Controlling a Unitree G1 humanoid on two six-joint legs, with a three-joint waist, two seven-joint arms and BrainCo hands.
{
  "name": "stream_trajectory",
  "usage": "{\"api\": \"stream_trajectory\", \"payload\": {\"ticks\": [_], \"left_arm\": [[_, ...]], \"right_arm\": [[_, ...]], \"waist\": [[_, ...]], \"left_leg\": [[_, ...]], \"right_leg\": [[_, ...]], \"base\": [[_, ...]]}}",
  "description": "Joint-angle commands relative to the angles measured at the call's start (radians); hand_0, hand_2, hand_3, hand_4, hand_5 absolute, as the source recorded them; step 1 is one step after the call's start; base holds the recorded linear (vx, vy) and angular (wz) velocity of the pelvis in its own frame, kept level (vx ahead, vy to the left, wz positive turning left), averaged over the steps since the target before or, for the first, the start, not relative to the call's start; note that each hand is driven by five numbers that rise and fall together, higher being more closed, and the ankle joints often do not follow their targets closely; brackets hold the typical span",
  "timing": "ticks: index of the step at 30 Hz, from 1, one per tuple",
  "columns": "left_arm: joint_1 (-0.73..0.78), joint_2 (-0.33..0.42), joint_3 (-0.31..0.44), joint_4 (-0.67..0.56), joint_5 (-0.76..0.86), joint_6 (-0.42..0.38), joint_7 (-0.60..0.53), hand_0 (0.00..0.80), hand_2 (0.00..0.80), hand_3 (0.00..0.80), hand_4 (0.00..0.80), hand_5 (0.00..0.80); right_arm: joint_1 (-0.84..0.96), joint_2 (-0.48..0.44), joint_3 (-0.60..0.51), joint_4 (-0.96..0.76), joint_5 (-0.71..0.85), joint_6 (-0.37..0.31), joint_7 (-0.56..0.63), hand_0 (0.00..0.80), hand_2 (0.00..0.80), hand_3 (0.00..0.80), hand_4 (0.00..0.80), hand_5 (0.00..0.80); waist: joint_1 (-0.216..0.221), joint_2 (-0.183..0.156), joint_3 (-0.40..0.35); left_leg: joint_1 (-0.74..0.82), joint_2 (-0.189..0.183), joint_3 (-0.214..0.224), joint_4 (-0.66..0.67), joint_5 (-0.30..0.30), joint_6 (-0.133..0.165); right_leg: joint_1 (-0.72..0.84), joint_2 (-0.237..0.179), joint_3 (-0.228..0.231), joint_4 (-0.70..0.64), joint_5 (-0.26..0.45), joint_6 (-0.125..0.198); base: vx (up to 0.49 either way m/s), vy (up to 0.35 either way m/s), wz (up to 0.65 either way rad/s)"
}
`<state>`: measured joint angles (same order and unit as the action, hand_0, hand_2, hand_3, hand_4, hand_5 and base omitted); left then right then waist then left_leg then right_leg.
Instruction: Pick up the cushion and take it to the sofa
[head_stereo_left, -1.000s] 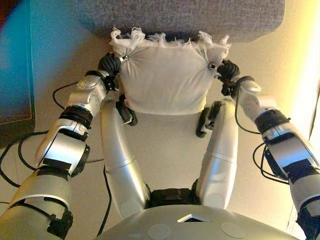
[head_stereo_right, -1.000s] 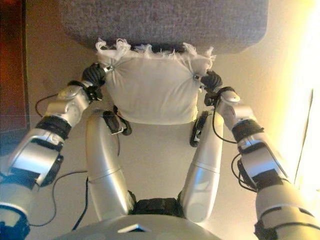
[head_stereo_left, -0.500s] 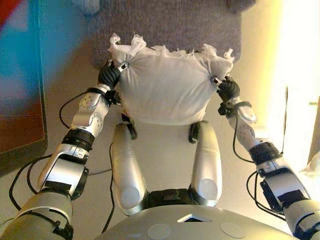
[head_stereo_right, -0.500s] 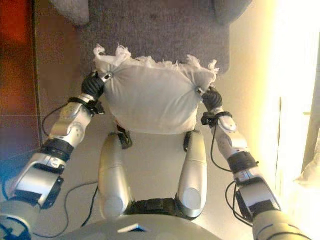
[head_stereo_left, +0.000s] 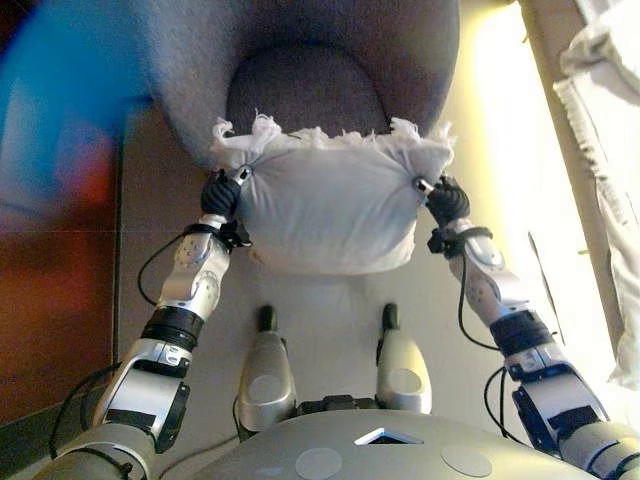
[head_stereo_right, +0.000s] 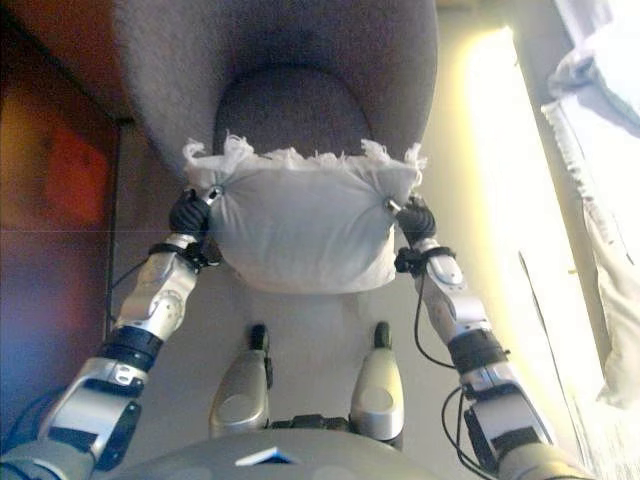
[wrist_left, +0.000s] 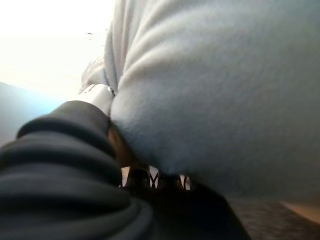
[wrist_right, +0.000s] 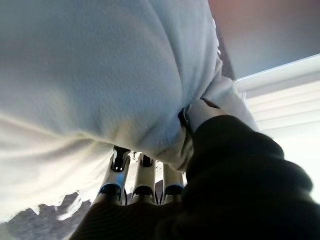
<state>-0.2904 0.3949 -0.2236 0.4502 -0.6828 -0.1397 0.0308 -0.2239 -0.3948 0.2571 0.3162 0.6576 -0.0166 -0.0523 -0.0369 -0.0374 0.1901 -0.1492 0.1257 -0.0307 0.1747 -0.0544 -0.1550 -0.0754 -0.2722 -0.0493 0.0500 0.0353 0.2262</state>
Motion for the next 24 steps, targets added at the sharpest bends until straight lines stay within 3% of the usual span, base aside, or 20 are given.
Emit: {"api": "stream_trajectory", "payload": {"ticks": [1,5,15,17,20,24], "left_arm": [[-0.015,-0.045,-0.024,-0.112,0.03,-0.02,-0.022,0.8,0.8,0.8,0.8,0.8],[-0.011,-0.048,-0.038,-0.11,0.026,0.023,-0.038,0.8,0.8,0.8,0.8,0.8],[-0.031,-0.077,-0.039,-0.106,0.035,0.052,-0.008,0.8,0.8,0.8,0.8,0.8],[-0.037,-0.079,-0.042,-0.106,0.06,0.07,0.002,0.8,0.8,0.8,0.8,0.8],[-0.047,-0.064,-0.048,-0.085,0.072,0.075,0.023,0.8,0.8,0.8,0.8,0.8],[-0.038,-0.055,-0.035,-0.085,0.069,0.076,0.02,0.8,0.8,0.8,0.8,0.8]], "right_arm": [[-0.017,0.04,-0.003,-0.136,0.021,-0.102,-0.008,0.8,0.8,0.8,0.8,0.8],[0.057,0.063,-0.034,-0.149,0.027,-0.095,-0.025,0.8,0.8,0.8,0.8,0.8],[0.085,0.089,-0.054,-0.14,0.033,-0.103,0.013,0.8,0.8,0.8,0.8,0.8],[0.08,0.095,-0.054,-0.133,0.021,-0.101,-0.012,0.8,0.8,0.8,0.8,0.8],[0.086,0.091,-0.056,-0.131,0.03,-0.104,-0.015,0.8,0.8,0.8,0.8,0.8],[0.095,0.081,-0.048,-0.116,0.048,-0.112,0.002,0.8,0.8,0.8,0.8,0.8]], "waist": [[0.008,0.02,-0.13],[-0.016,0.022,-0.147],[-0.008,0.026,-0.159],[-0.002,0.024,-0.158],[-0.005,0.032,-0.146],[-0.007,0.041,-0.126]], "left_leg": [[0.079,0.016,0.107,-0.058,0.04,0.065],[0.132,0.008,0.193,-0.044,0.012,0.068],[0.185,-0.086,0.174,-0.129,-0.014,0.119],[0.178,-0.098,0.169,-0.111,-0.026,0.131],[0.171,-0.105,0.159,-0.074,-0.044,0.16],[0.204,-0.123,0.167,-0.065,-0.061,0.177]], "right_leg": [[0.016,0.009,-0.023,0.04,0.003,-0.019],[0.068,-0.019,-0.045,0.017,0.025,-0.02],[0.061,-0.075,-0.062,0.049,0.086,-0.009],[0.05,-0.084,-0.054,0.109,0.095,-0.015],[-0.014,-0.074,-0.009,0.306,0.122,-0.041],[-0.095,-0.047,-0.008,0.453,0.179,-0.052]], "base": [[0.086,0.049,0.01],[0.101,0.074,0.15],[0.025,0.143,0.02],[0.001,0.153,0.04],[0.003,0.173,0.15],[0.079,0.14,0.18]]}}
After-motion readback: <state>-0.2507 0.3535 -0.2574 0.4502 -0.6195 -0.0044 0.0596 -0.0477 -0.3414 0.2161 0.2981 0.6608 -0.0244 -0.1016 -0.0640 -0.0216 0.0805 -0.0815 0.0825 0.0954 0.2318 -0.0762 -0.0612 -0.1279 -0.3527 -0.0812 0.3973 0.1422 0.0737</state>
